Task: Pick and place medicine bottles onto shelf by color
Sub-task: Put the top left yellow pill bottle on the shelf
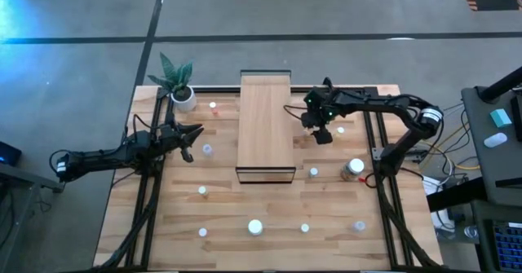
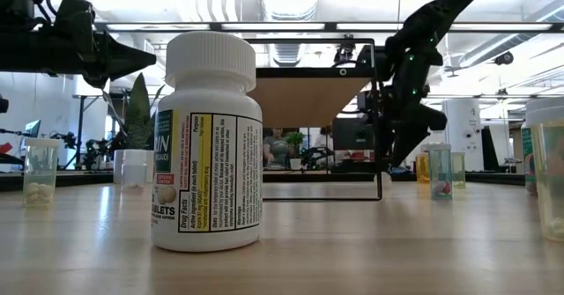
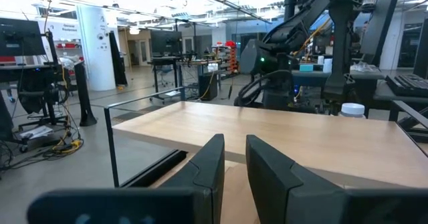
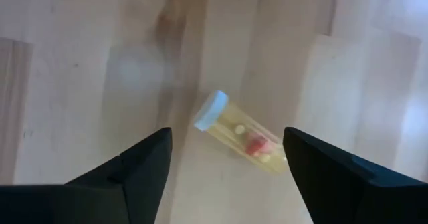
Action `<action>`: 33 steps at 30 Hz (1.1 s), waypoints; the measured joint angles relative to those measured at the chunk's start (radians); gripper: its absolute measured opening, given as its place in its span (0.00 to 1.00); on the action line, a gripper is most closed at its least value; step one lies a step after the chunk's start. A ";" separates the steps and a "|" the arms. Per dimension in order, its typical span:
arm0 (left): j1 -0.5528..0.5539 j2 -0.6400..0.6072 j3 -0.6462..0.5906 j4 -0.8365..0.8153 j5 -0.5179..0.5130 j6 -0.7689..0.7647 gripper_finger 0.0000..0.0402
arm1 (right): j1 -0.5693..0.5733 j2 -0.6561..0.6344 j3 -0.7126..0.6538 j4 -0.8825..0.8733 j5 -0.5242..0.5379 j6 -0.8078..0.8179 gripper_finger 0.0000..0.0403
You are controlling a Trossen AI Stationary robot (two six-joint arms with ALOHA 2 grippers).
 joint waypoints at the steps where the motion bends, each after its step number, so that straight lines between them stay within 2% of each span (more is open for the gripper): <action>1: 0.000 0.000 0.000 0.000 0.000 0.000 0.11 | 0.004 0.004 0.000 0.001 0.000 -0.006 0.67; 13: 0.000 0.000 0.000 0.000 0.000 0.000 0.11 | 0.006 0.083 0.009 0.030 0.001 -0.028 0.61; 33: 0.000 0.001 0.000 0.000 0.000 0.000 0.11 | 0.006 0.130 0.032 -0.006 0.002 0.082 0.60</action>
